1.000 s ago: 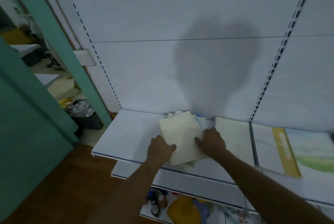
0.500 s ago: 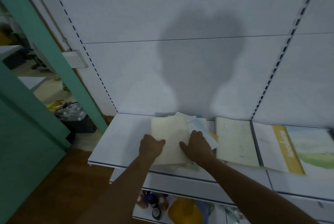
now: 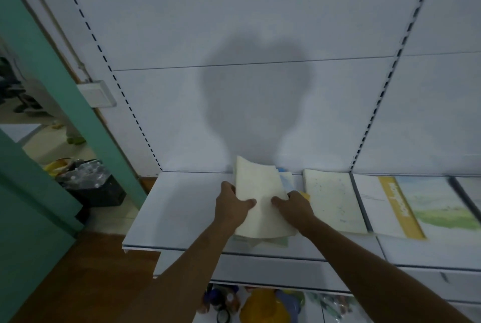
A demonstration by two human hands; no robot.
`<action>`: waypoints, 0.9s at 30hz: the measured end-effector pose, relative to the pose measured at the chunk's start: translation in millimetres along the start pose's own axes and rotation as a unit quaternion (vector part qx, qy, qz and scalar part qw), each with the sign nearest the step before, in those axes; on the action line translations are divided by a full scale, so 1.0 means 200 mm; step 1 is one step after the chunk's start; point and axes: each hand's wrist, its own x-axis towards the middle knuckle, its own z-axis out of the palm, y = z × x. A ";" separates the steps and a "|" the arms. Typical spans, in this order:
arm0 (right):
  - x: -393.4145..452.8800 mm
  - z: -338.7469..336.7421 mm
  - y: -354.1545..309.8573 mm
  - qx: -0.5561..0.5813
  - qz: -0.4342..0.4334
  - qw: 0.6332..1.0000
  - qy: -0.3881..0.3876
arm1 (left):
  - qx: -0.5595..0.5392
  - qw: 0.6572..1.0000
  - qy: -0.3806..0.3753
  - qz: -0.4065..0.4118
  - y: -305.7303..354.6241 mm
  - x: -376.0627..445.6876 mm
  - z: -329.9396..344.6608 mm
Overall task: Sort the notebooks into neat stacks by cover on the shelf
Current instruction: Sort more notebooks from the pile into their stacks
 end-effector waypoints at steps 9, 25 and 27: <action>-0.06 -0.14 0.02 0.212 0.053 0.976 0.021 | -0.068 0.993 -0.010 0.093 0.19 -0.10 0.07; -0.24 -0.46 0.49 0.111 0.153 0.960 0.209 | -0.058 0.979 -0.190 0.041 0.31 -0.26 0.57; -0.21 -0.54 0.57 0.092 0.163 0.954 0.233 | -0.048 0.974 -0.217 0.039 0.33 -0.28 0.67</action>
